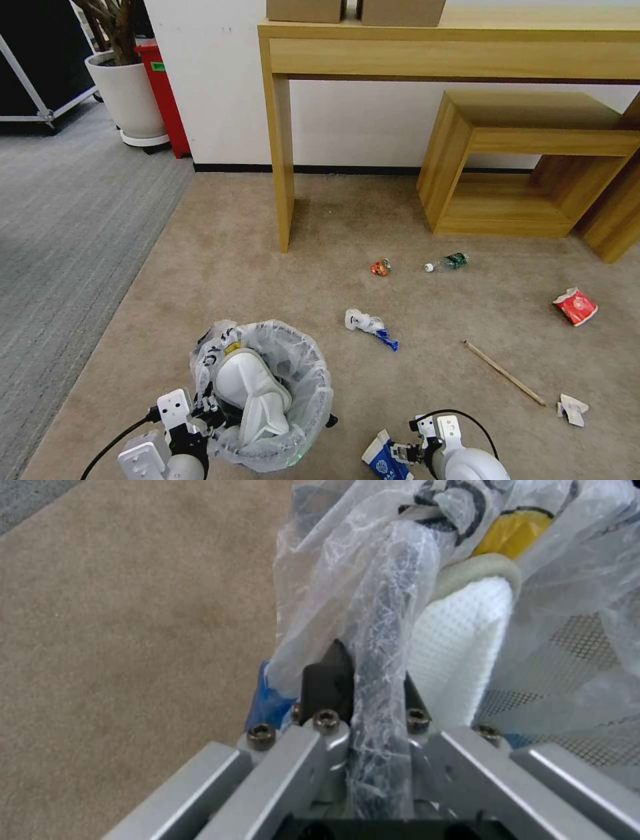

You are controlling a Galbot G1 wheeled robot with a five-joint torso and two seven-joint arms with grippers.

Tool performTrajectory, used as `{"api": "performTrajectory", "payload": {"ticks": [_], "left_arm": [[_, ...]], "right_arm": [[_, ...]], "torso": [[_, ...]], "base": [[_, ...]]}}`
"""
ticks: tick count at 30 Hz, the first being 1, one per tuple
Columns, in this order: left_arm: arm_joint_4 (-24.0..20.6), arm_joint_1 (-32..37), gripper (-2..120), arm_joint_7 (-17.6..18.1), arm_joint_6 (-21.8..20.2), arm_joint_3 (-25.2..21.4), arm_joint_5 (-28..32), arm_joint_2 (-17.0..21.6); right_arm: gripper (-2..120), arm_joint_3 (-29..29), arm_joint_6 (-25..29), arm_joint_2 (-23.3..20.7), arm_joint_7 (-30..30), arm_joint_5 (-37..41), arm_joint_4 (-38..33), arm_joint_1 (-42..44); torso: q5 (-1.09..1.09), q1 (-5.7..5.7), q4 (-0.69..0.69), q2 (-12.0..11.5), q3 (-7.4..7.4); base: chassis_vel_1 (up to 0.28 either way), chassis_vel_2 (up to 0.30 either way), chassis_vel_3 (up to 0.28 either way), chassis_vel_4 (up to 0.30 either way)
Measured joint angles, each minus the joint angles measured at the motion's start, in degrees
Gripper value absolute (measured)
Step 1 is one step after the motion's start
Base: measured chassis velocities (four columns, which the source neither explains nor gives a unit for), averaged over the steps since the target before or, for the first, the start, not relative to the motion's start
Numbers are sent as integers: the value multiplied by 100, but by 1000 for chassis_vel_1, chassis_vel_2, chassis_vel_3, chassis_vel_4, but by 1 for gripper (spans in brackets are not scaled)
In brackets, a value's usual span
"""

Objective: Pick up the trash bin and place the garbage on the floor into it.

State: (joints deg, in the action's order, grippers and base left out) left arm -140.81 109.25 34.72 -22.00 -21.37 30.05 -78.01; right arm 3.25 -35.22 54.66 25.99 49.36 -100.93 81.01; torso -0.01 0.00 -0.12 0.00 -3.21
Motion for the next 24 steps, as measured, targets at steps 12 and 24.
{"api": "performTrajectory", "payload": {"ticks": [12,24], "left_arm": [[106,-109,0,31,29,77,32,47],[119,-170,0,48,66,55,112,143]], "right_arm": [[34,-16,179,54,-144,-139,156,-26],[0,93,246,35,-123,-7,136,-129]], "torso": [[1,0,0,0,0],[0,0,0,0,0]], "base": [[0,0,0,0],[0,0,0,0]]}}
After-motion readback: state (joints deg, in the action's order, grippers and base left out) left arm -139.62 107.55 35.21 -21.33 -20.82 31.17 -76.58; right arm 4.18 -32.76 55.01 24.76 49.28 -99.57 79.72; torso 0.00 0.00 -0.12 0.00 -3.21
